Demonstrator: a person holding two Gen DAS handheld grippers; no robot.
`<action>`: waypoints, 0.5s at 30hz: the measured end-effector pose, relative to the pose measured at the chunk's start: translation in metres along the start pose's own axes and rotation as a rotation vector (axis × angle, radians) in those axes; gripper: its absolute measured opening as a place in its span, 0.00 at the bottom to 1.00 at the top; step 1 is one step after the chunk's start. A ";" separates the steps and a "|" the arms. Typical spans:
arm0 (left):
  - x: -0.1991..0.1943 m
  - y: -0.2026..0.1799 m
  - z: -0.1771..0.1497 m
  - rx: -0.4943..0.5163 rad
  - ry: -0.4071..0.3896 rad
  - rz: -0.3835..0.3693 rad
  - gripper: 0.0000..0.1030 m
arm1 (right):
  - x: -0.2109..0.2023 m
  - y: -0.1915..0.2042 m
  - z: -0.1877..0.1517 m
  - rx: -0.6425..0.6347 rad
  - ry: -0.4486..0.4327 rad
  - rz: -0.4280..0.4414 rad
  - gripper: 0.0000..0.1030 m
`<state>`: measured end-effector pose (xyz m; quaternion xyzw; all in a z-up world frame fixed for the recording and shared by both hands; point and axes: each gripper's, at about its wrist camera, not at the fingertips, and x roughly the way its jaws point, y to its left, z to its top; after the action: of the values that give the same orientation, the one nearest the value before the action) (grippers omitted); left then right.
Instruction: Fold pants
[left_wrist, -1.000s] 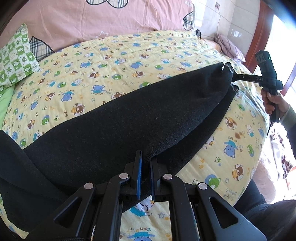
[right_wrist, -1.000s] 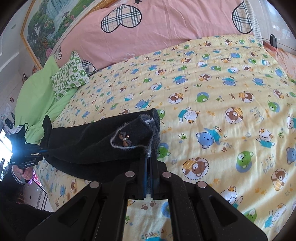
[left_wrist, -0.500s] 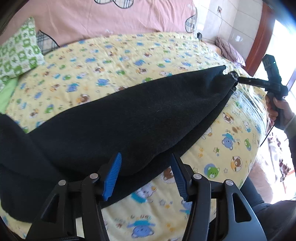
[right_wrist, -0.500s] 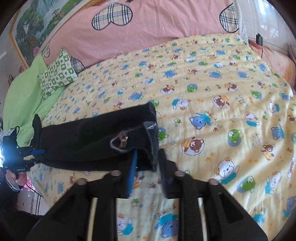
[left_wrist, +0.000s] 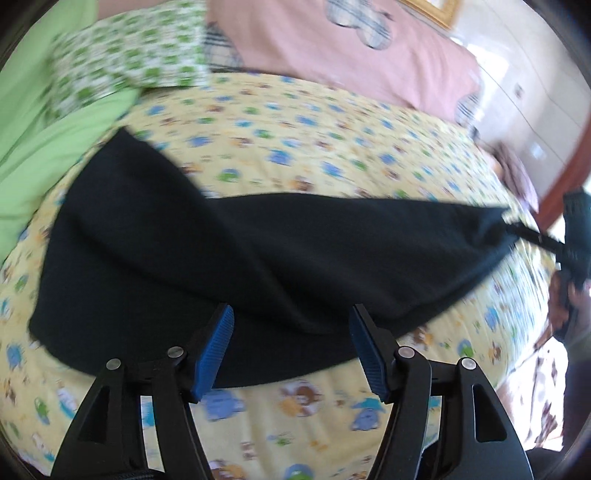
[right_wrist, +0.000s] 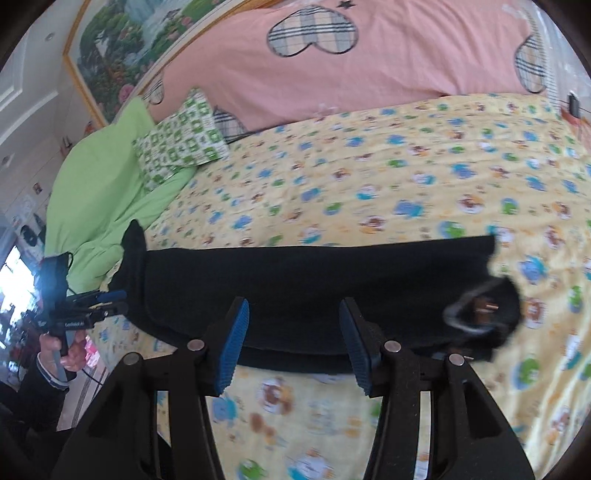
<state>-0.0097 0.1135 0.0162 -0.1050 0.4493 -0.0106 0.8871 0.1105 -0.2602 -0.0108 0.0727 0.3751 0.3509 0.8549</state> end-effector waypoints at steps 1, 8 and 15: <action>-0.003 0.007 0.002 -0.021 -0.005 0.009 0.64 | 0.007 0.007 0.001 -0.004 0.005 0.018 0.51; -0.017 0.041 0.013 -0.108 -0.043 0.057 0.66 | 0.048 0.055 0.005 -0.062 0.053 0.119 0.51; -0.022 0.061 0.032 -0.142 -0.068 0.116 0.67 | 0.070 0.088 0.011 -0.092 0.081 0.190 0.51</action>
<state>-0.0020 0.1811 0.0397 -0.1416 0.4240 0.0759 0.8913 0.1036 -0.1475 -0.0103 0.0544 0.3846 0.4496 0.8043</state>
